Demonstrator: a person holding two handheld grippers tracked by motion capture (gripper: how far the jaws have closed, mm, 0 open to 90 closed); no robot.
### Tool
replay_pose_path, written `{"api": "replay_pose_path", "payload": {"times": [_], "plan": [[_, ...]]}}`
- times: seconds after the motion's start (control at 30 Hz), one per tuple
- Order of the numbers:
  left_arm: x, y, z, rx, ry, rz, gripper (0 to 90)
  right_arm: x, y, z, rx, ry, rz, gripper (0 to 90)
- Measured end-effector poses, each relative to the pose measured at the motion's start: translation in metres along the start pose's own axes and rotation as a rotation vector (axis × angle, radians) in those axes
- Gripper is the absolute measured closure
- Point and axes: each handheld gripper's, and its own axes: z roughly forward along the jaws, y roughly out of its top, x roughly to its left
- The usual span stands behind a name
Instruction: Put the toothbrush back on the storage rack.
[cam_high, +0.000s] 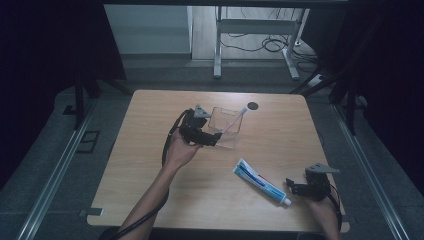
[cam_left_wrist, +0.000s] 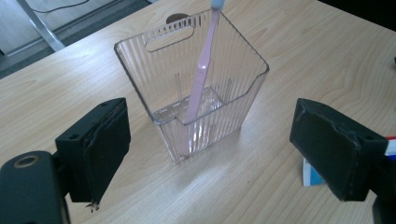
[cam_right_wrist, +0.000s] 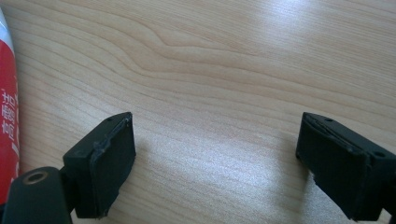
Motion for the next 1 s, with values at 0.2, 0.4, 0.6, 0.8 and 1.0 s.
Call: {"api": "replay_pose_path", "payload": {"times": [0.2,0.4,0.6,0.8,1.0], "plan": [[0.0,-0.01,-0.005,0.003,0.007,0.014,12.6,0.0,0.0,0.0,0.0,0.0,0.0,11.4],[0.0,-0.022,-0.009,0.005,0.011,0.017,12.6,0.0,0.0,0.0,0.0,0.0,0.0,11.4],[0.002,-0.035,-0.012,0.004,0.01,0.009,12.6,0.0,0.0,0.0,0.0,0.001,0.0,11.5],[0.003,-0.046,-0.016,0.004,0.012,0.001,12.6,0.0,0.0,0.0,0.001,0.001,-0.001,11.4],[0.003,-0.057,-0.02,0.006,0.015,-0.003,12.7,0.0,0.0,0.0,0.001,-0.002,-0.005,10.9]]}}
